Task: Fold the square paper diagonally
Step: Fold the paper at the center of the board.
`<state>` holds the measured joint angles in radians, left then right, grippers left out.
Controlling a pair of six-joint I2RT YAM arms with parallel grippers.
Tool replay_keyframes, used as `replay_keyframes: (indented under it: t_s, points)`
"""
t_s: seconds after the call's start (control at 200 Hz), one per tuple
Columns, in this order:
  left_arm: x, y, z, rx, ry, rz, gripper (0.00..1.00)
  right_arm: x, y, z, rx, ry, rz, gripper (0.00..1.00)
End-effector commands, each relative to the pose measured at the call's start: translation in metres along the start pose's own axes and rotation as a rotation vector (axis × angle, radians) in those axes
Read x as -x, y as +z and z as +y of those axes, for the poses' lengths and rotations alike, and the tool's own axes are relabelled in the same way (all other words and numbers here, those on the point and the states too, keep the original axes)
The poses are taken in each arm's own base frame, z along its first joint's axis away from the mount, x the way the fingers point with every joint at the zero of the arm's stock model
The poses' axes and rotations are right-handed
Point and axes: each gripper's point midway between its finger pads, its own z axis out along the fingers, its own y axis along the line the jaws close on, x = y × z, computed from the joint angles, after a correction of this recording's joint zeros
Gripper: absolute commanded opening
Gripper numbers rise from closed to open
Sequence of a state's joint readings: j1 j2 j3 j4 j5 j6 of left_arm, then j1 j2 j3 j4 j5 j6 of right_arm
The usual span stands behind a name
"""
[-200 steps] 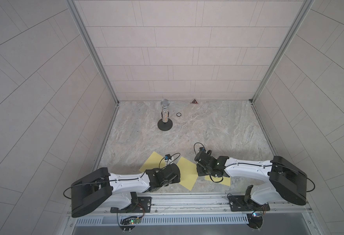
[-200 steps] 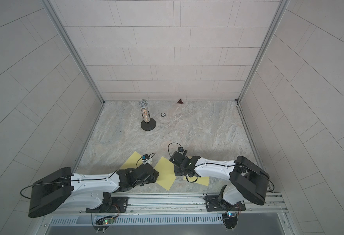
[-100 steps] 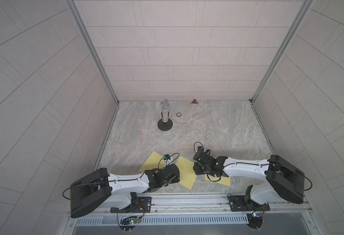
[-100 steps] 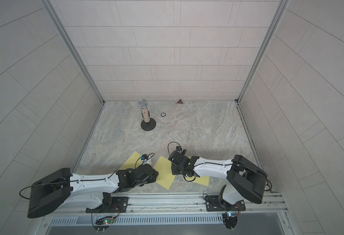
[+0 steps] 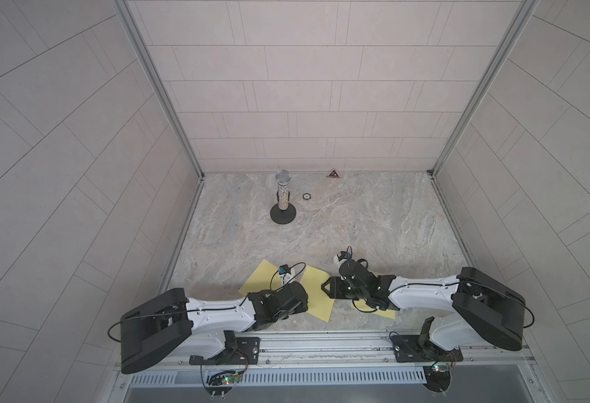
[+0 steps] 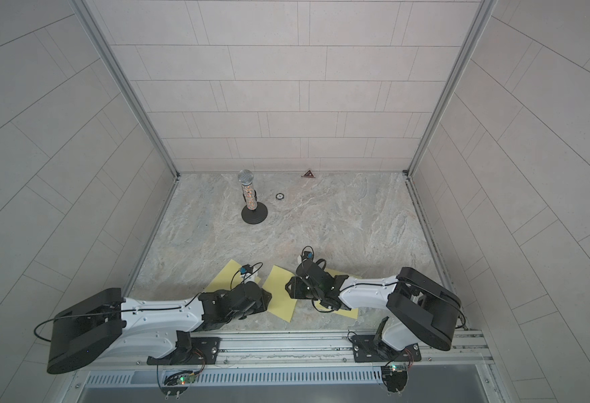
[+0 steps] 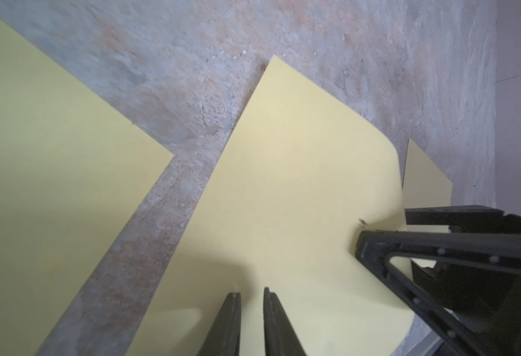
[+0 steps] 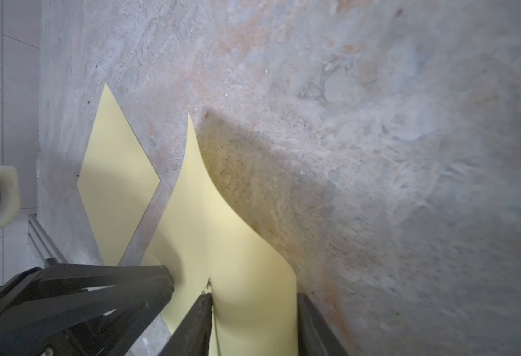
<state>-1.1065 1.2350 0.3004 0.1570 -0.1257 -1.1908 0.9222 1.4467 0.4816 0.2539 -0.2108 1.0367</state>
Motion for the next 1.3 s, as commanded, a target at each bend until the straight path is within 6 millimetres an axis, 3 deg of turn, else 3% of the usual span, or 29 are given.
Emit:
replay_keyframes:
  t_s: [0.0,0.315,0.52,0.72,0.961,1.296]
  points:
    - [-0.015,0.001,0.052,0.174,0.024,0.041,0.21,0.002,-0.002,0.017,0.093,0.025,-0.003,0.48]
    - [-0.013,-0.003,0.055,0.178,0.011,0.025,0.21,0.029,-0.022,0.04,0.216,0.044,-0.119,0.52]
    - [-0.012,-0.004,0.056,0.178,0.009,0.019,0.21,0.025,-0.014,0.038,0.197,0.039,-0.082,0.53]
    - [-0.012,-0.004,0.057,0.182,0.005,0.018,0.21,0.025,-0.014,0.053,0.262,0.035,-0.067,0.5]
    - [-0.013,-0.004,0.06,0.188,0.003,0.019,0.21,0.028,-0.027,0.068,0.312,0.02,-0.086,0.45]
    - [-0.013,-0.003,0.061,0.192,0.0,0.019,0.21,0.026,-0.031,0.066,0.282,0.0,-0.092,0.41]
